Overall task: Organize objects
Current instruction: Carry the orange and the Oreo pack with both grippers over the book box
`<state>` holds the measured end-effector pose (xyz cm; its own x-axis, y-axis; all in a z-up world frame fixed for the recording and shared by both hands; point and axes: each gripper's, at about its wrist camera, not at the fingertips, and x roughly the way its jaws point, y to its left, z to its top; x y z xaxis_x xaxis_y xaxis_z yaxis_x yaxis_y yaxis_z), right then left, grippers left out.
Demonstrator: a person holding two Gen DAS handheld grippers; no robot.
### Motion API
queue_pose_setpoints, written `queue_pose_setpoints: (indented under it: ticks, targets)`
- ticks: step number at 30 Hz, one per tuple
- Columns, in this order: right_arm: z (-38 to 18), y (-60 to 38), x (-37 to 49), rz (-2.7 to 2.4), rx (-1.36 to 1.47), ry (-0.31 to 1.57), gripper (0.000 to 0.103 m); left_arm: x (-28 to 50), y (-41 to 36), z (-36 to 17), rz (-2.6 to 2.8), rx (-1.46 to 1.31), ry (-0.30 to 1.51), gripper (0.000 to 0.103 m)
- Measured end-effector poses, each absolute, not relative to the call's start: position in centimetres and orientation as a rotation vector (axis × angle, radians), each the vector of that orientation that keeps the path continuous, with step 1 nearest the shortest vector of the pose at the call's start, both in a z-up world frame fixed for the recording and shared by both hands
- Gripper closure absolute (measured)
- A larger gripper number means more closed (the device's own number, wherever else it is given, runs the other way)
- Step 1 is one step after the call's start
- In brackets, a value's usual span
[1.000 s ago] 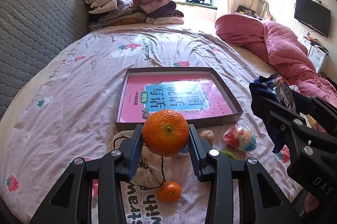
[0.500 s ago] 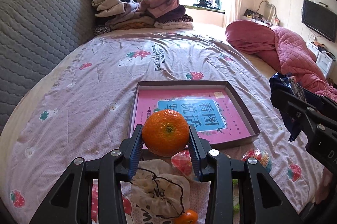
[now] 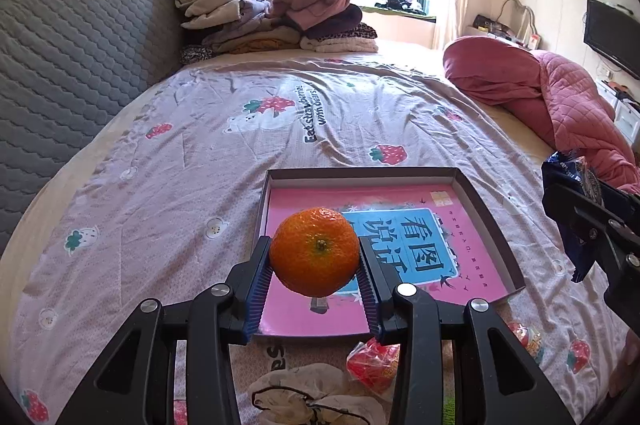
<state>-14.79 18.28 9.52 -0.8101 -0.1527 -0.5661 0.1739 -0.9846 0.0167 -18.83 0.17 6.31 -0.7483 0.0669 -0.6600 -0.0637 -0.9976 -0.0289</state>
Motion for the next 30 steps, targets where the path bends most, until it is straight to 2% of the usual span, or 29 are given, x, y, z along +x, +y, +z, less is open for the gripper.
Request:
queue_pose_setpoints:
  ticks: [14, 24, 27, 30]
  targets:
    - [6.7, 18.2, -19.6, -2.811, 1.022, 0.063, 0.052, -22.5, -0.1, 3.7, 2.83, -1.152, -0.024, 0.061]
    - [1.3, 18.4, -23.0, -2.742, 1.238, 0.042, 0.052, -25.4, 0.5, 0.4, 2.779, -1.28, -0.022, 0.061]
    - [0.1, 18.3, -23.3, -2.747, 1.261, 0.089, 0.052, -26.1, 0.3, -0.5, 2.766, -1.313, -0.046, 0.061]
    - [-0.8, 18.8, -23.9, -2.725, 1.298, 0.04, 0.052, -26.7, 0.4, -1.5, 2.753, -1.352, -0.049, 0.061]
